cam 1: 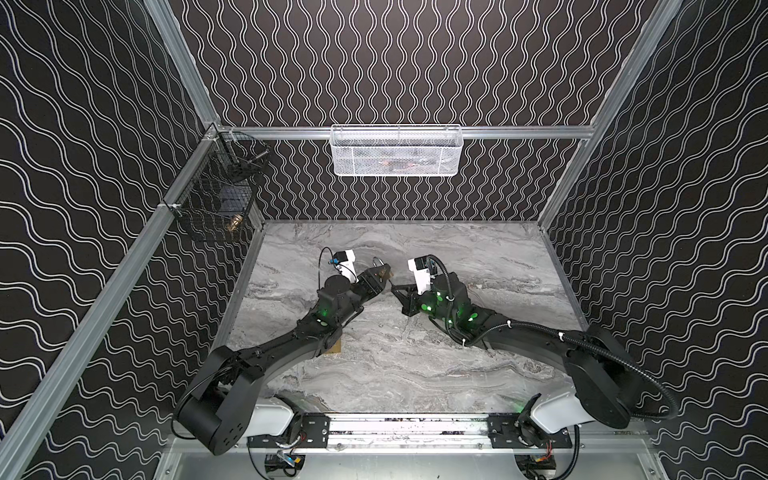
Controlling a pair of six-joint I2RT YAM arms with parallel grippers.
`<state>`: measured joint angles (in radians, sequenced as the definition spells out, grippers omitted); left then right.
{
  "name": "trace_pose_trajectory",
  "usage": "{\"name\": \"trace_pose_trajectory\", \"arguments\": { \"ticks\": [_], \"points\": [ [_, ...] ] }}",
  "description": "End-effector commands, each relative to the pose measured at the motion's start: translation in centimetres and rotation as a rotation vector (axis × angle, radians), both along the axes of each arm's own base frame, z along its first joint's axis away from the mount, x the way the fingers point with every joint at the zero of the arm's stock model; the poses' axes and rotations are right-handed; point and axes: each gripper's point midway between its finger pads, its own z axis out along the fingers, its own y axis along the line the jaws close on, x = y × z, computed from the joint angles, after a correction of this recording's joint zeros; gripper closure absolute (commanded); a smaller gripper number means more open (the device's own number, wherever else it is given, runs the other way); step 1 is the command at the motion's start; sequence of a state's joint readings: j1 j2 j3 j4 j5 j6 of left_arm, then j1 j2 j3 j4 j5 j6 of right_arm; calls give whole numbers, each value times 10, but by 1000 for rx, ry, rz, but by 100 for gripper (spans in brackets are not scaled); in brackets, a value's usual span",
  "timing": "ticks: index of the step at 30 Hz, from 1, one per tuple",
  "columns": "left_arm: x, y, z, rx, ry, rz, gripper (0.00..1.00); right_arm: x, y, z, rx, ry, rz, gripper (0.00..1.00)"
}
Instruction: Unlock with the key
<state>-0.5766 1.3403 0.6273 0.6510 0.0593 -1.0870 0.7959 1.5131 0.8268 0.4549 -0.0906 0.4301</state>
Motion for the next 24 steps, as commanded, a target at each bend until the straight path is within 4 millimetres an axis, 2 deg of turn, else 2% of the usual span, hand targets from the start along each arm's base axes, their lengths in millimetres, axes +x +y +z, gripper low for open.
{"name": "trace_pose_trajectory", "arguments": {
  "ticks": [1,6,11,16,20,24],
  "points": [
    [-12,-14,-24,-7,157,-21,100,16,1,28,92,-82,-89,100],
    [-15,-20,-40,22,207,56,100,19,4,25,71,-66,-132,100],
    [-14,-20,-36,31,172,85,100,19,7,19,55,-32,-137,100],
    [-18,-33,-38,53,140,4,100,8,15,24,74,-32,-54,100],
    [-25,-40,-41,115,87,-79,100,-1,11,27,83,-28,-27,100],
    [-31,-39,-47,119,64,-98,100,-9,9,28,100,-32,-2,100]
  ]
}}
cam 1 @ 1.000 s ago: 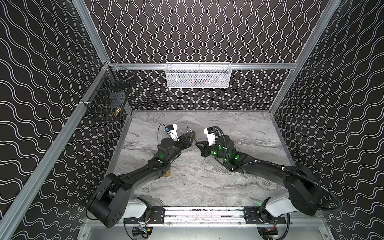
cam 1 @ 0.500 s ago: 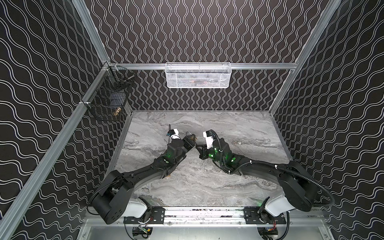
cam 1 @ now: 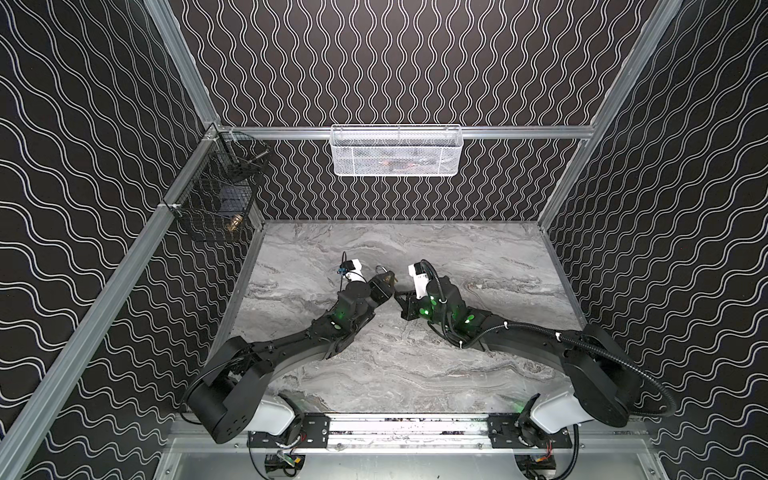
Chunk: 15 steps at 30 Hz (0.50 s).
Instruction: Unlock with the key
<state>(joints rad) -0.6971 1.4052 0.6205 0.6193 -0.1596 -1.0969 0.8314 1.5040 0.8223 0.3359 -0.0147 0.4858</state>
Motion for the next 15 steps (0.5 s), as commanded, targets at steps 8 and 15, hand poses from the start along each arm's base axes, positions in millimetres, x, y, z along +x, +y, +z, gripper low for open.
{"name": "trace_pose_trajectory", "arguments": {
  "ticks": [8,15],
  "points": [
    [-30,-26,1,10,-62,-220,100,-5,17,49,173,-134,86,100],
    [-34,-16,6,-49,-80,-186,100,-11,12,49,225,-152,82,100]
  ]
}}
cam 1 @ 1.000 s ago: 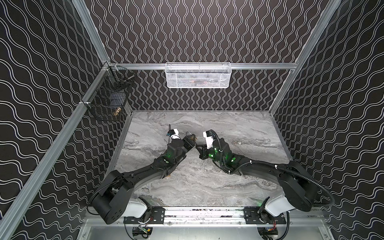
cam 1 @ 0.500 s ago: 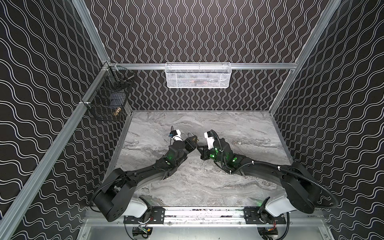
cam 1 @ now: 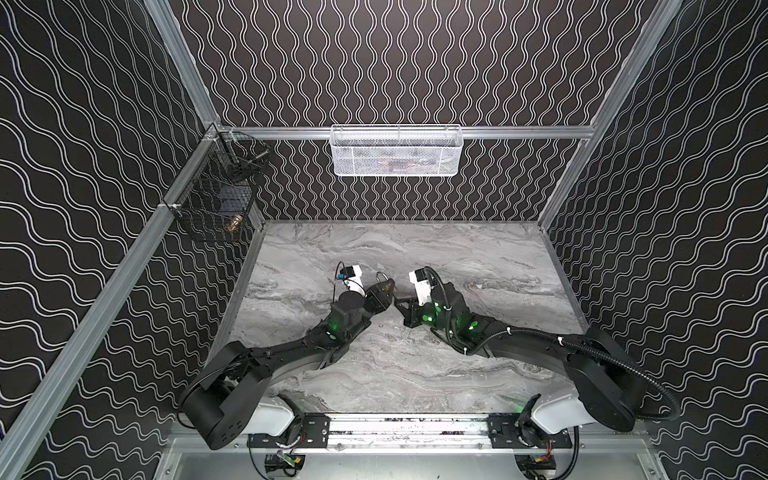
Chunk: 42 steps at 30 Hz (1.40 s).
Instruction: Unlock with the key
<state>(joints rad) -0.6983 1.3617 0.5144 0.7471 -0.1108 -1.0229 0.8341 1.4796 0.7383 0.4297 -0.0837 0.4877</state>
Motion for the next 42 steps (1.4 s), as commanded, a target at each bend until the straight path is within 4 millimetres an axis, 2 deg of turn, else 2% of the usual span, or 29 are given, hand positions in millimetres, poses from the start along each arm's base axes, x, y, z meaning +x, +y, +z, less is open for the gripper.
{"name": "trace_pose_trajectory", "arguments": {
  "ticks": [1,5,6,11,15,18,21,26,32,37,39,42],
  "points": [
    [-18,-18,3,-66,23,-118,100,5,11,52,190,-141,16,100],
    [-25,-15,-22,-83,184,-99,100,-6,9,39,207,-96,15,100],
    [-29,-13,-33,-65,242,-89,100,-8,8,33,201,-80,7,100],
    [-41,9,-65,-17,354,-7,100,-19,5,1,165,52,-47,100],
    [-55,16,-86,-12,456,23,100,-36,7,-26,168,223,-42,100],
    [-71,23,-98,26,522,47,100,-56,7,-38,153,318,-34,100],
    [-79,40,-99,39,538,125,100,-63,5,-40,109,356,-36,100],
    [-71,60,-77,-20,508,260,100,-70,10,-44,22,381,-7,100],
    [-82,64,-89,-93,688,332,100,-85,7,-44,-85,338,29,100],
    [-87,63,-84,-143,743,350,100,-101,13,-50,-96,349,74,100],
    [-88,64,-81,-144,749,355,100,-101,18,-54,-95,342,88,100],
    [-88,66,-76,-148,756,371,100,-99,29,-49,-71,302,126,100]
  ]
}}
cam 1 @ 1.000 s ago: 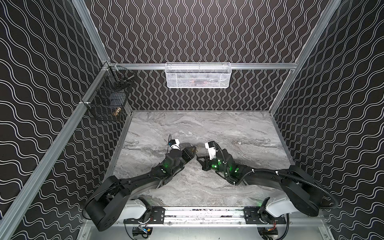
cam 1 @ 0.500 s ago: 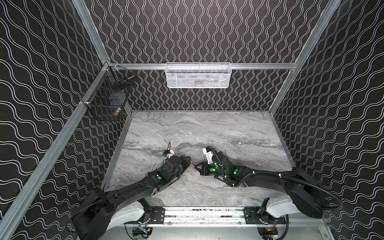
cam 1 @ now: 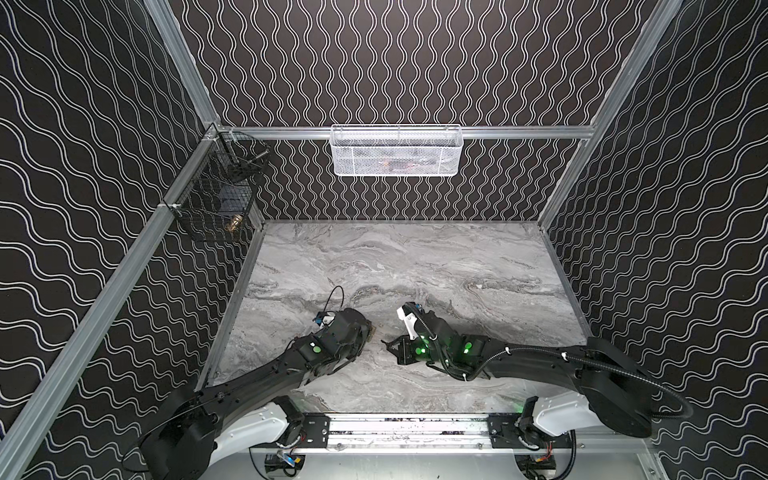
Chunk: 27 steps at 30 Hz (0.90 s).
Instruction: Unlock with the key
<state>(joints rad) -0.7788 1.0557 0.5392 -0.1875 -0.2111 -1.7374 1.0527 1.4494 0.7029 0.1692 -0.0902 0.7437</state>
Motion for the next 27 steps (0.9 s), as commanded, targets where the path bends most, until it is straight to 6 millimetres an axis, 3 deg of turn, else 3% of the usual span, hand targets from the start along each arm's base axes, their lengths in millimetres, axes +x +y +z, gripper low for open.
{"name": "trace_pose_trajectory", "arguments": {
  "ticks": [1,10,27],
  "points": [
    [-1,4,5,-18,22,39,100,3,14,10,45,-56,36,100],
    [-1,2,7,-34,-4,28,100,6,23,24,64,-156,37,100],
    [1,3,19,-35,-36,16,100,13,30,17,9,-179,38,100]
  ]
}}
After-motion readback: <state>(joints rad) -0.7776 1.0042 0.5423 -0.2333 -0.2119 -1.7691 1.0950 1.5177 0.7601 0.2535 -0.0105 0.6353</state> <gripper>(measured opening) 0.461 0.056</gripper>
